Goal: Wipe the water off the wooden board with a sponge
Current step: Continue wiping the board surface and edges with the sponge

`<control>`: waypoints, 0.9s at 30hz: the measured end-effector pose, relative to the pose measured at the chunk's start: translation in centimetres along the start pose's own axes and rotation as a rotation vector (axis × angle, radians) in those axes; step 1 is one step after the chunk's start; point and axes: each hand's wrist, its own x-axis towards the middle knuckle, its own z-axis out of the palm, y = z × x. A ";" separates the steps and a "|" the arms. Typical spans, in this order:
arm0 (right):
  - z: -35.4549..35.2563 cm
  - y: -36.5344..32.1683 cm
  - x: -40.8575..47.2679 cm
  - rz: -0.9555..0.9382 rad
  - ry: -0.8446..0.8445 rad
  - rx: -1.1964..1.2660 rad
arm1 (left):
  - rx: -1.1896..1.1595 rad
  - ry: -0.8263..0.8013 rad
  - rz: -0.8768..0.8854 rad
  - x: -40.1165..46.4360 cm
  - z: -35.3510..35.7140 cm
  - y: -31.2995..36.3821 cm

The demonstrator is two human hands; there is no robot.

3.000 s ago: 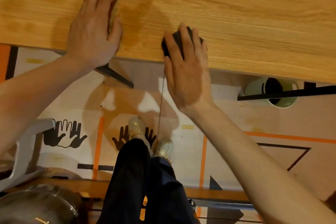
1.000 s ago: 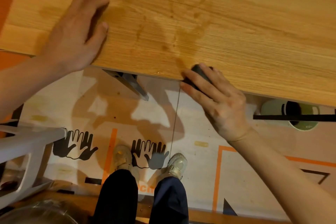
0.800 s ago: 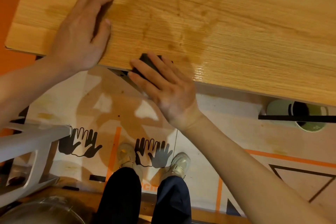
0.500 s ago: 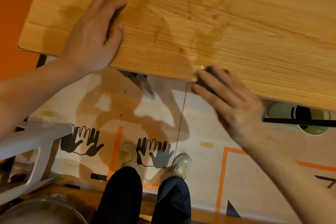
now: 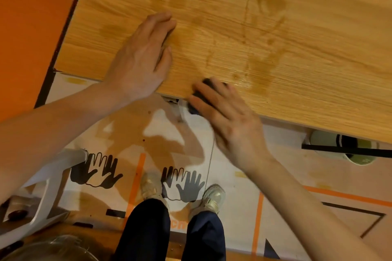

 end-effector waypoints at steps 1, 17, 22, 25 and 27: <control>-1.5 1.3 -1.6 0.051 -0.029 0.007 | -0.017 -0.021 0.007 0.1 -0.2 -0.2; -3.0 2.9 -0.2 0.702 0.195 0.012 | -0.026 -0.035 0.006 0.7 -1.6 -3.3; -2.9 3.8 3.5 0.876 0.269 -0.055 | -0.055 -0.037 0.021 0.6 -1.8 -3.2; -1.5 -2.0 0.2 0.732 0.178 0.012 | -0.054 -0.046 0.018 0.6 -2.0 -3.1; -1.6 -3.3 -1.1 0.662 0.109 0.068 | -0.045 -0.048 0.019 0.6 -2.0 -3.1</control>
